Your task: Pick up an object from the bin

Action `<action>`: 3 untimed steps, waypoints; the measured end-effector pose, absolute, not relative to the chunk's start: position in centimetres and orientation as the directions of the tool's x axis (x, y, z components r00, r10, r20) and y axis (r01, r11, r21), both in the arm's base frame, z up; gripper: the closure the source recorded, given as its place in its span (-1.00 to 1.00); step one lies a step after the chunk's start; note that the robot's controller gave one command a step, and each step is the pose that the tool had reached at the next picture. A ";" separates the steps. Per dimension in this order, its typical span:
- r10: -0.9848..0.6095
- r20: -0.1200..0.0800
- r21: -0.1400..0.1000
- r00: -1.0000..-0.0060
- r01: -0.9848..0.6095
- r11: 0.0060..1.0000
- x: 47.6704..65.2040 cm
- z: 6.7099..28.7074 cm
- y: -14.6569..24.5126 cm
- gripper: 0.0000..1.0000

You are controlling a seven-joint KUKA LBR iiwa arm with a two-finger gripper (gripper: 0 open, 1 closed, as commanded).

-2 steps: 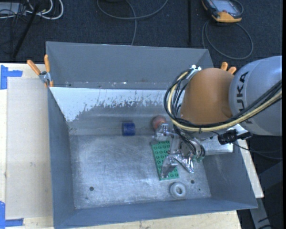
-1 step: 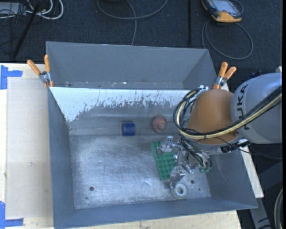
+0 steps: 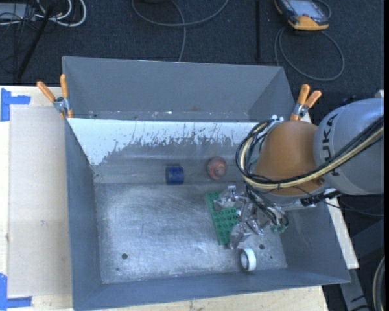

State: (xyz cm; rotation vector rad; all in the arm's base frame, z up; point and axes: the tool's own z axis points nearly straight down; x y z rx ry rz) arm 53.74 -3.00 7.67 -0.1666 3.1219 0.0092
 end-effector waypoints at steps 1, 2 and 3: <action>-0.307 -0.007 -0.001 -0.952 -0.307 0.952 55.1 16.1 -2.1 1.00; -0.316 -0.008 -0.002 -0.949 -0.316 0.949 55.6 23.0 -1.1 1.00; -0.473 -0.004 0.000 -0.881 -0.473 0.881 55.5 26.5 1.9 1.00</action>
Offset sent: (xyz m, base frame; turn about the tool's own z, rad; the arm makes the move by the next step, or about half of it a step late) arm 0.0112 0.0078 0.0818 -0.2044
